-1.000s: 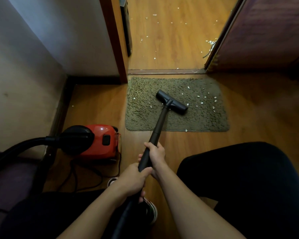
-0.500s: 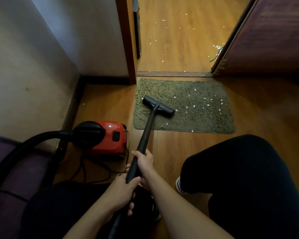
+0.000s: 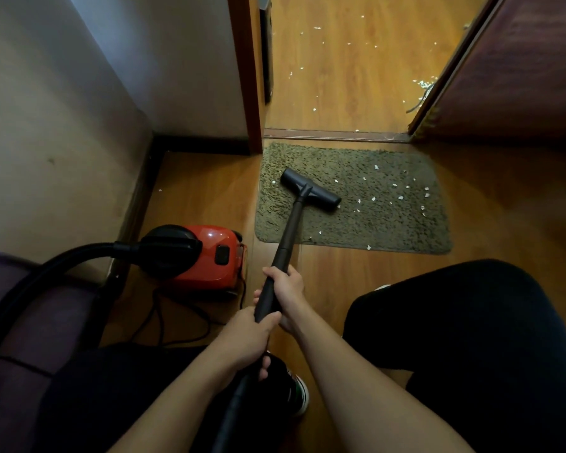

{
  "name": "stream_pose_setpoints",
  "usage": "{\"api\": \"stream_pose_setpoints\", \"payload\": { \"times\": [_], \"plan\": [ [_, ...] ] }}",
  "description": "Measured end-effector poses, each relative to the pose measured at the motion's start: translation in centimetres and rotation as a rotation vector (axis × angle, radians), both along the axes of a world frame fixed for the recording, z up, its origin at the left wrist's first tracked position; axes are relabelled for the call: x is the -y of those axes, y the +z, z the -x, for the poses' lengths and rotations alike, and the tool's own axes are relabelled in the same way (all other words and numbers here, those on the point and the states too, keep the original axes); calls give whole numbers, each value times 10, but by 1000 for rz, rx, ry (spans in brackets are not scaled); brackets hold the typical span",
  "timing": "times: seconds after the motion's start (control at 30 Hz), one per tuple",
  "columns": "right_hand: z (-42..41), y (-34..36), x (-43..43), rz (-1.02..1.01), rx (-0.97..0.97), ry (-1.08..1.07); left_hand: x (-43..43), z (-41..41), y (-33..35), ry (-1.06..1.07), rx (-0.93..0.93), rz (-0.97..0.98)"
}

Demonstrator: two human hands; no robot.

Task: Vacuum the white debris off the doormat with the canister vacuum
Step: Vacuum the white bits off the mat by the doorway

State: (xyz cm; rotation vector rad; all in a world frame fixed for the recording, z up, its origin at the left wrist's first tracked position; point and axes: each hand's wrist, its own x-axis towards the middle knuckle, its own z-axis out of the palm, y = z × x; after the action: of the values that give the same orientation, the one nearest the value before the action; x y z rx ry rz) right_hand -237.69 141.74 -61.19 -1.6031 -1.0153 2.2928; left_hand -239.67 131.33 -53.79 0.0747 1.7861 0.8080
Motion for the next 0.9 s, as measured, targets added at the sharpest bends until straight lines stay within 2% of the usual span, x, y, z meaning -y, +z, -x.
{"api": "stream_pose_setpoints", "payload": {
  "times": [0.3,0.9],
  "plan": [
    [27,1,28,10,-30,143,29,12,7,139,31,-17],
    [55,-11,-29,-11,-29,97,-27,41,-12,125,27,-41]
  ]
}}
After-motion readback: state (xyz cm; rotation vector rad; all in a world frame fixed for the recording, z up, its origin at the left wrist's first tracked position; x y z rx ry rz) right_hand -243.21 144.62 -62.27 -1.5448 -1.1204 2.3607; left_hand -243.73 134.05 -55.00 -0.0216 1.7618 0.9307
